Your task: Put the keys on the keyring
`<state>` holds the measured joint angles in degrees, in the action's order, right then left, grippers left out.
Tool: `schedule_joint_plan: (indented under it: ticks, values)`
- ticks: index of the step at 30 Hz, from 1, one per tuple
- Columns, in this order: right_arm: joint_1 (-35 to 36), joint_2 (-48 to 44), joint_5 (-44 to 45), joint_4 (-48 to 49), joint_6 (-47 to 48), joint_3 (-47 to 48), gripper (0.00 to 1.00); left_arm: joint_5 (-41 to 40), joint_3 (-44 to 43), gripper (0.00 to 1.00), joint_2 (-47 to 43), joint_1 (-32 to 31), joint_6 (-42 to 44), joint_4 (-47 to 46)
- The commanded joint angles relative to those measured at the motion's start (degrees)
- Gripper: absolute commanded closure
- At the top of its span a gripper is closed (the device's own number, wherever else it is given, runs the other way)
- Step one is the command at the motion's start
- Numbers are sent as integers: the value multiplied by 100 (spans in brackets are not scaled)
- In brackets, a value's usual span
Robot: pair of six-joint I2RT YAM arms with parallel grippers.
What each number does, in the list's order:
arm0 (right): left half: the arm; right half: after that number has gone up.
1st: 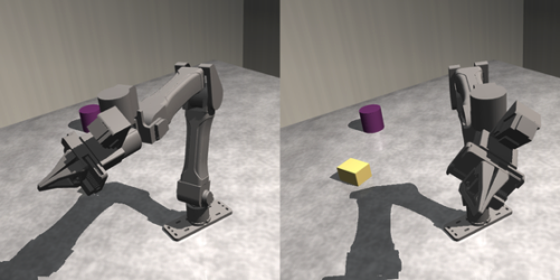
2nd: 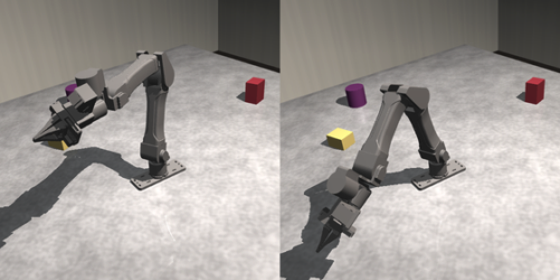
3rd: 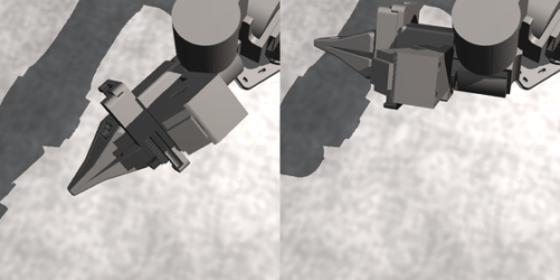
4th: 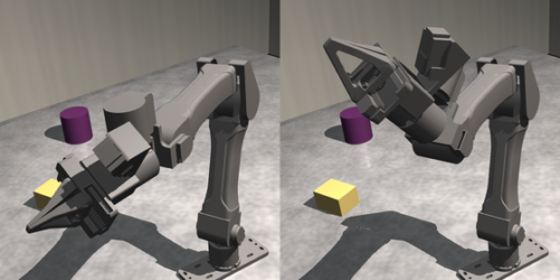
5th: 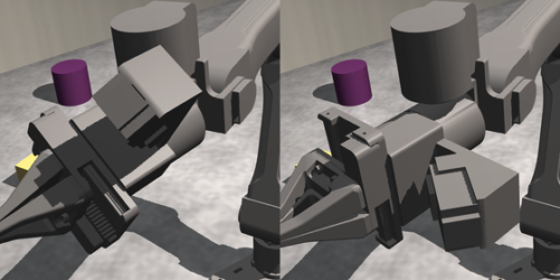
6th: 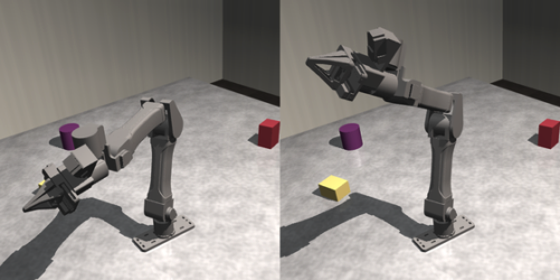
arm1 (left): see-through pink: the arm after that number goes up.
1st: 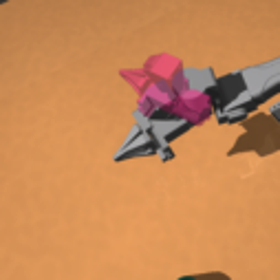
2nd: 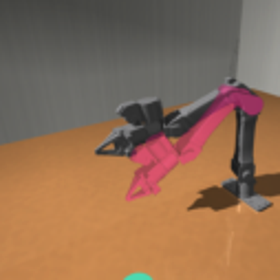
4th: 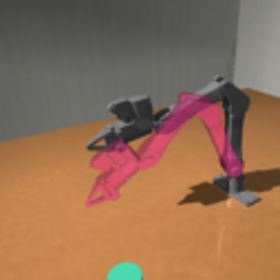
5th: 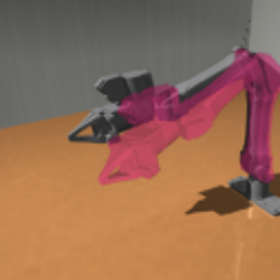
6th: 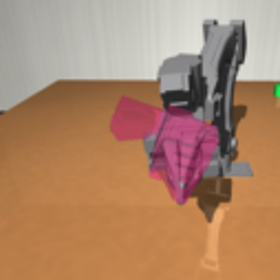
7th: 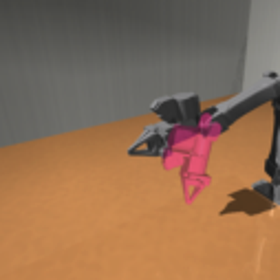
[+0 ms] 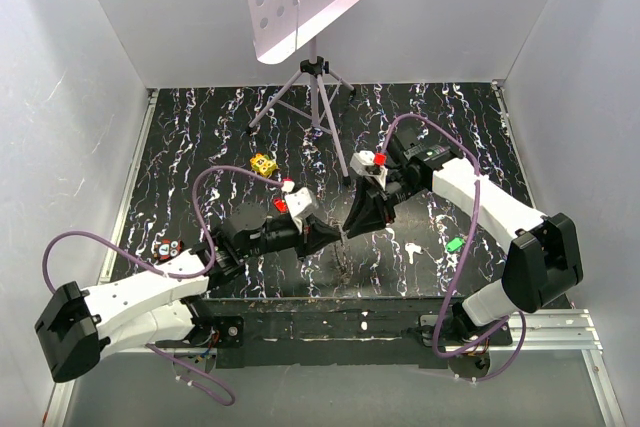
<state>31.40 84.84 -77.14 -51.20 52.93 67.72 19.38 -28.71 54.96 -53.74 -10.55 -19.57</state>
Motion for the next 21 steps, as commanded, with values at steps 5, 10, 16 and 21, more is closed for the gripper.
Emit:
schedule_joint_plan:
  ticks: [5,10,16,21]
  values:
    - [-134,-134,279,-1164,1387,356,63,154,-1276,100,181,12,1010,2826]
    - [-125,-143,288,-954,1300,268,59,409,-1585,100,454,12,1028,3012]
    - [-116,-152,235,-567,869,127,58,646,-1638,100,665,12,976,2670]
    - [-20,-73,279,-514,825,92,63,717,-1506,100,736,12,712,2196]
